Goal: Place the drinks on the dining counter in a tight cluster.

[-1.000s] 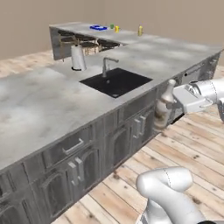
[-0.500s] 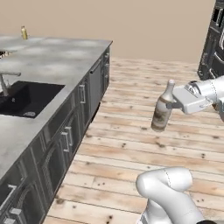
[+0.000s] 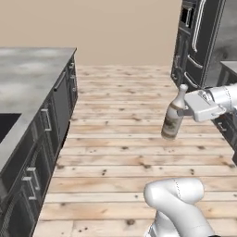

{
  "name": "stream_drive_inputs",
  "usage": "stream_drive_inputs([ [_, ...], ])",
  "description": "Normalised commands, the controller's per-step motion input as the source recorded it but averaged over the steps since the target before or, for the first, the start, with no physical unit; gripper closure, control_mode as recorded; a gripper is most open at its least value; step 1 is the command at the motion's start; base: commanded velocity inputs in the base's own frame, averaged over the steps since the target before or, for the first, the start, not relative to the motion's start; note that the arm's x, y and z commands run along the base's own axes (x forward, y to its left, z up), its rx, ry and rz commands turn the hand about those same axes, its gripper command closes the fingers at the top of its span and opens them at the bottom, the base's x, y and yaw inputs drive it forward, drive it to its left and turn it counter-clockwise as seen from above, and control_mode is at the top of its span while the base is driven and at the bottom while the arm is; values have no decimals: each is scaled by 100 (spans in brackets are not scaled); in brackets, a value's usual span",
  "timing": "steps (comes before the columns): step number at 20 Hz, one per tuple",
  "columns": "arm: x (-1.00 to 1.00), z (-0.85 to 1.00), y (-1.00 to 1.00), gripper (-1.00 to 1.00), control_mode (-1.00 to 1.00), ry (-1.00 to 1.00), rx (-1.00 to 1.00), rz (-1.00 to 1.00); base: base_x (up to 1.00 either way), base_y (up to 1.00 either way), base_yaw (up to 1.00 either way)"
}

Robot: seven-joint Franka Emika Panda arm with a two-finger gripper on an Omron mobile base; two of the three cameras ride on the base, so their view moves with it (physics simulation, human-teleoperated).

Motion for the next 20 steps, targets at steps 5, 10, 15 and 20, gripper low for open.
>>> stream_drive_inputs([
  [5, 0, 0, 0, 100, 100, 0, 0, 0, 100, 0, -21],
  [10, 0, 0, 0, 100, 100, 0, 0, 0, 100, 19, -19],
  [15, 0, 0, 0, 100, 100, 0, 0, 0, 100, 55, -12],
  [20, 0, 0, 0, 100, 100, 0, 0, 0, 100, 58, -12],
])
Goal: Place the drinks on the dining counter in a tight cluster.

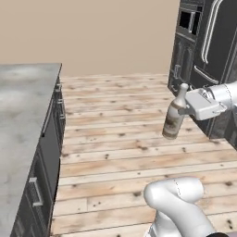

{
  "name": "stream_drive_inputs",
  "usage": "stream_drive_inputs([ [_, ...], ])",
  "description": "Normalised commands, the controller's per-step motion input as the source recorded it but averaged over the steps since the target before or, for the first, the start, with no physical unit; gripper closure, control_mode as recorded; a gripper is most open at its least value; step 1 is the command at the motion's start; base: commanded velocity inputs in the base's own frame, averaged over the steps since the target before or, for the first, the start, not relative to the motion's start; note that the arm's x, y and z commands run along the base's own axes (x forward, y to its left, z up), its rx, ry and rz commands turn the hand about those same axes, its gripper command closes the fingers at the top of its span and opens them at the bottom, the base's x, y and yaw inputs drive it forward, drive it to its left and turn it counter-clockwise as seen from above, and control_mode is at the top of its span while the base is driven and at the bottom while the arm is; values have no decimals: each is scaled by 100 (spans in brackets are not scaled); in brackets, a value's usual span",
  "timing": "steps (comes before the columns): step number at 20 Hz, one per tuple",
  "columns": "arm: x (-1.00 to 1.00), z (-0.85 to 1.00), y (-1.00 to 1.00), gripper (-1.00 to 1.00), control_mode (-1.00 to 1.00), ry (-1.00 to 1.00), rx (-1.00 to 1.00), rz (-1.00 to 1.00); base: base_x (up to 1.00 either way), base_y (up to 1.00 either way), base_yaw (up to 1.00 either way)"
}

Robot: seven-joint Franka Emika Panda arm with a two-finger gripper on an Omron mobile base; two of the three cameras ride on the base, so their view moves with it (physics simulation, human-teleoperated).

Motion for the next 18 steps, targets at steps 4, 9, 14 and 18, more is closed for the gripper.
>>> stream_drive_inputs([
  [4, 0, 0, 0, 100, 100, 0, 0, 0, 100, 52, -14],
  [9, 0, 0, 0, 100, 100, 0, 0, 0, 100, 48, -14],
  [14, 0, 0, 0, 100, 100, 0, 0, 0, 100, 44, -15],
  [18, 0, 0, 0, 100, 100, 0, 0, 0, 100, 42, -15],
])
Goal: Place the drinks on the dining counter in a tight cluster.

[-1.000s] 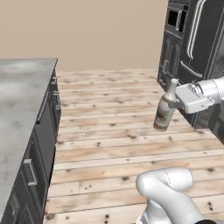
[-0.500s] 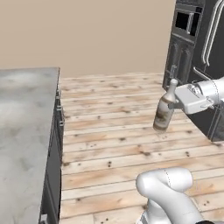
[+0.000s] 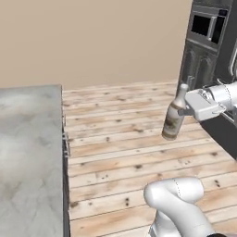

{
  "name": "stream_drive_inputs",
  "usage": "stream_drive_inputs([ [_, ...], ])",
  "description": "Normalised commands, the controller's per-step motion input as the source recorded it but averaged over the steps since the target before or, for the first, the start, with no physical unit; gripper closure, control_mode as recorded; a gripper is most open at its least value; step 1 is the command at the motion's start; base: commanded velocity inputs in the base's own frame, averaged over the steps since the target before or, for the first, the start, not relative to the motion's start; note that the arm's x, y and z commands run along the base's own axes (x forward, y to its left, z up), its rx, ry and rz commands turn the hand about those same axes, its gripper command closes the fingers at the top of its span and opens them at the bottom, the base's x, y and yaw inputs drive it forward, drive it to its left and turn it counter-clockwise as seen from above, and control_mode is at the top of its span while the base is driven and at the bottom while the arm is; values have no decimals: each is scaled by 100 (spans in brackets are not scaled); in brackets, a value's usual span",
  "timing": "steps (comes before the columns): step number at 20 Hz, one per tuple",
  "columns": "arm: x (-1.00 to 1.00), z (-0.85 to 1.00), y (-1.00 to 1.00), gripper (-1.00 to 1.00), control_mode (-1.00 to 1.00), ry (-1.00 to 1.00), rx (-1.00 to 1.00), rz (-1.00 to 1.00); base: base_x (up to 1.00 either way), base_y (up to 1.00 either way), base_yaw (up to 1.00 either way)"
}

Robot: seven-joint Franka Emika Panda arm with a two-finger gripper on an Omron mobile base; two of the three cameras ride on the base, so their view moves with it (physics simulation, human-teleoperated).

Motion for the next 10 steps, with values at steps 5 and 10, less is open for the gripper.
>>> stream_drive_inputs([
  [5, 0, 0, 0, 100, 100, 0, 0, 0, 100, 28, -11],
  [10, 0, 0, 0, 100, 100, 0, 0, 0, 100, -1, 0],
])
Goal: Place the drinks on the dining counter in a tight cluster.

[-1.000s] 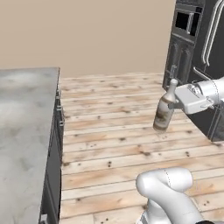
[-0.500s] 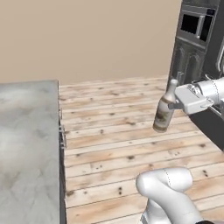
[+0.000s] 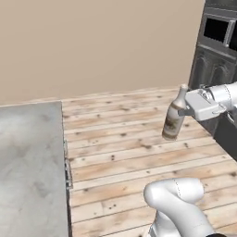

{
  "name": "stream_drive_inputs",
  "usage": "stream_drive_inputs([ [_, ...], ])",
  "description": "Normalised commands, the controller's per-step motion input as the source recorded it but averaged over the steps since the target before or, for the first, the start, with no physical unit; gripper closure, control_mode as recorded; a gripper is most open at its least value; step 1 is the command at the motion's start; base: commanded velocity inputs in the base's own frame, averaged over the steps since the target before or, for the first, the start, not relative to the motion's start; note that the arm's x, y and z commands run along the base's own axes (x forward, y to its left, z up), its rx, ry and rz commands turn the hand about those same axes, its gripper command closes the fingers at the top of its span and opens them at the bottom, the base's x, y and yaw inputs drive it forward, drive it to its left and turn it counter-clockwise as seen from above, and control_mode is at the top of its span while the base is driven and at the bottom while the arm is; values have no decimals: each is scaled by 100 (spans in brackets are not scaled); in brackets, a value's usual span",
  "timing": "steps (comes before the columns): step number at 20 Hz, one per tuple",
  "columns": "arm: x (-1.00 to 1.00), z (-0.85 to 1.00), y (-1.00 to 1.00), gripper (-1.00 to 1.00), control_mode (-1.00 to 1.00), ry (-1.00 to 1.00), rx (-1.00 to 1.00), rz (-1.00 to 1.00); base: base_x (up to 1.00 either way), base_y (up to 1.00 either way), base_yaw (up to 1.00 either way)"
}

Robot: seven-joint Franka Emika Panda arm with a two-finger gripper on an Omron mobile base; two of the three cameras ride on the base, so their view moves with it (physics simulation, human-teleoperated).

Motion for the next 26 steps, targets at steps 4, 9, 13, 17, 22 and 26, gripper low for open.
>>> stream_drive_inputs([
  [4, 0, 0, 0, 100, 100, 0, 0, 0, 100, 0, 0],
  [9, 0, 0, 0, 100, 100, 0, 0, 0, 100, 0, 9],
  [13, 0, 0, 0, 100, 100, 0, 0, 0, 100, -18, 9],
  [17, 0, 0, 0, 100, 100, 0, 0, 0, 100, -36, 5],
  [22, 0, 0, 0, 100, 100, 0, 0, 0, 100, -43, 22],
  [26, 0, 0, 0, 100, 100, 0, 0, 0, 100, -29, 45],
])
